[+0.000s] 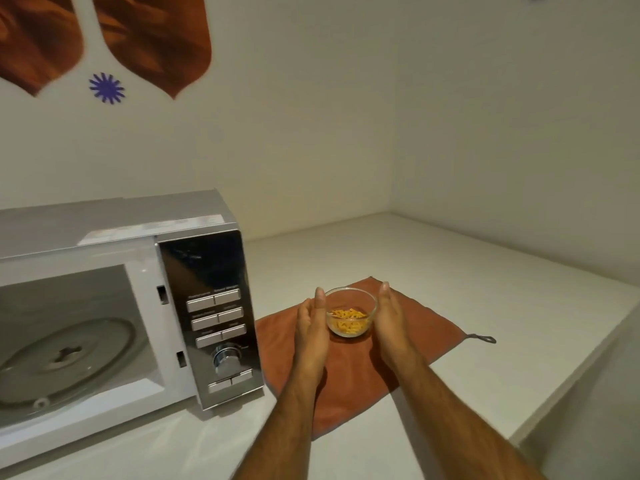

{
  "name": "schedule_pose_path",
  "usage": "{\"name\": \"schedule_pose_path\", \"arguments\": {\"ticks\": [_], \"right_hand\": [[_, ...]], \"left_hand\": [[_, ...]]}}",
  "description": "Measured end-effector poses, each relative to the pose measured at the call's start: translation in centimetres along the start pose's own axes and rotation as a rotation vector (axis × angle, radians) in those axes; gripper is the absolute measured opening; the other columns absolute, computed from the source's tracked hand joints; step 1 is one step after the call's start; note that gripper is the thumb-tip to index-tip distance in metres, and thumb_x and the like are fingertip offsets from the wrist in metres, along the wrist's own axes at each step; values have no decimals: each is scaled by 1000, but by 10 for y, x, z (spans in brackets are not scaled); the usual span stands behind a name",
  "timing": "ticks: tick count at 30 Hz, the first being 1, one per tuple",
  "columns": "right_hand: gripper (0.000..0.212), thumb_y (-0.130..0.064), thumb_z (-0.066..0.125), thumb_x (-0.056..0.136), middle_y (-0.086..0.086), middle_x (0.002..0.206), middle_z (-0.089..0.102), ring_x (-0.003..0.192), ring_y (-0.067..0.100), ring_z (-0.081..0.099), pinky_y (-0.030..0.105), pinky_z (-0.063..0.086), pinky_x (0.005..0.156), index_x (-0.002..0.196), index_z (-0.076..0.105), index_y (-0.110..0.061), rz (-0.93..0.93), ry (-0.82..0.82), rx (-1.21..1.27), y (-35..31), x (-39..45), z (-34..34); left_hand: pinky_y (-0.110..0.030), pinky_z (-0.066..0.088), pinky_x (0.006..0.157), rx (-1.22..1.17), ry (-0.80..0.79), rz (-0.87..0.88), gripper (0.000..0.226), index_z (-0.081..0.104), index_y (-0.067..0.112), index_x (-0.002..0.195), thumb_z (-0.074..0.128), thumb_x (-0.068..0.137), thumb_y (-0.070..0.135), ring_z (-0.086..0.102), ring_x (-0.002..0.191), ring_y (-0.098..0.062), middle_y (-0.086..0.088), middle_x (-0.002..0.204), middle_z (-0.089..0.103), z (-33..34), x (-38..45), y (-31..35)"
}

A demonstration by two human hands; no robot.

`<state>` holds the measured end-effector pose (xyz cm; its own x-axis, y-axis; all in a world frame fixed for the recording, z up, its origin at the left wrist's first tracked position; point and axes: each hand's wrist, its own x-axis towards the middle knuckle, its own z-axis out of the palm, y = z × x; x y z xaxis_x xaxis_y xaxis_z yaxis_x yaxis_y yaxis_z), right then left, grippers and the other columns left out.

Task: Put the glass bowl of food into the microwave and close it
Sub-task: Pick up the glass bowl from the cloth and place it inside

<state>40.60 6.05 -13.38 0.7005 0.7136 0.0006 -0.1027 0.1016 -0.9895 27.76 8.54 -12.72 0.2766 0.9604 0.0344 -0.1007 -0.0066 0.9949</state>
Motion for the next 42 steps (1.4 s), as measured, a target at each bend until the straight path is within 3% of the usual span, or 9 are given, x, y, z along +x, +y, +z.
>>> {"name": "schedule_pose_path", "arguments": {"ticks": [4, 9, 11, 15, 21, 23, 27, 39, 42], "right_hand": [[68, -61, 30, 100, 14, 150, 53, 133, 31, 56, 48, 46, 111, 149, 46, -17, 65, -27, 82, 8, 10, 8], [67, -61, 32, 99, 10, 157, 43, 123, 25, 60, 39, 53, 97, 154, 36, -23, 96, -45, 154, 13, 14, 14], [68, -63, 33, 98, 9, 154, 46, 101, 16, 65, 33, 55, 80, 154, 36, -25, 110, -51, 183, 12, 13, 14], [68, -66, 34, 96, 10, 149, 53, 112, 26, 66, 41, 58, 89, 152, 38, -28, 122, -45, 208, 10, 3, 17], [70, -68, 35, 95, 3, 134, 60, 99, 18, 67, 33, 55, 73, 153, 36, -27, 108, -25, 224, 1, -30, 17], [72, -69, 37, 93, 3, 125, 63, 103, 23, 70, 38, 59, 79, 152, 38, -27, 114, -32, 233, -2, -44, 18], [73, -69, 39, 93, 7, 153, 48, 131, 29, 55, 46, 48, 106, 153, 37, -28, 85, -35, 233, -7, -82, 22], [84, -75, 37, 85, 7, 152, 48, 126, 25, 55, 43, 50, 97, 152, 39, -24, 63, -65, 204, -18, -217, 40], [96, -79, 38, 74, 7, 155, 46, 135, 28, 50, 49, 44, 110, 153, 38, -24, 68, -95, 176, -21, -251, 56]], "left_hand": [[-19, 51, 73, -75, -13, -1, 102, 42, 30, 146, 36, 66, 93, 62, 99, 2, 13, 121, 61, 16, 12, -7], [-45, 51, 103, -173, -10, -68, 114, 46, 27, 146, 38, 59, 100, 65, 117, -21, -3, 137, 62, 28, 18, -11], [-48, 51, 103, -185, -6, -95, 117, 52, 24, 142, 35, 57, 102, 67, 114, -24, -7, 133, 65, 29, 19, -12], [-49, 51, 103, -209, -5, -133, 117, 52, 27, 142, 34, 56, 103, 66, 116, -27, -8, 136, 63, 27, 13, -10], [-49, 51, 102, -243, 15, -144, 119, 52, 26, 142, 35, 53, 104, 66, 115, -29, -10, 134, 64, 16, -13, 1], [-50, 51, 102, -251, 29, -134, 120, 52, 29, 143, 34, 52, 105, 66, 116, -28, -8, 134, 65, 10, -27, 3], [-35, 58, 90, -297, 78, -108, 118, 49, 32, 143, 36, 51, 104, 70, 106, -15, -1, 129, 66, -7, -65, 16], [-50, 47, 106, -345, 74, -55, 115, 51, 29, 141, 42, 52, 101, 61, 123, -28, -7, 136, 63, -83, -172, 38], [-51, 50, 103, -326, 103, -60, 108, 44, 30, 145, 39, 59, 97, 63, 117, -28, -7, 133, 63, -109, -196, 44]]}}
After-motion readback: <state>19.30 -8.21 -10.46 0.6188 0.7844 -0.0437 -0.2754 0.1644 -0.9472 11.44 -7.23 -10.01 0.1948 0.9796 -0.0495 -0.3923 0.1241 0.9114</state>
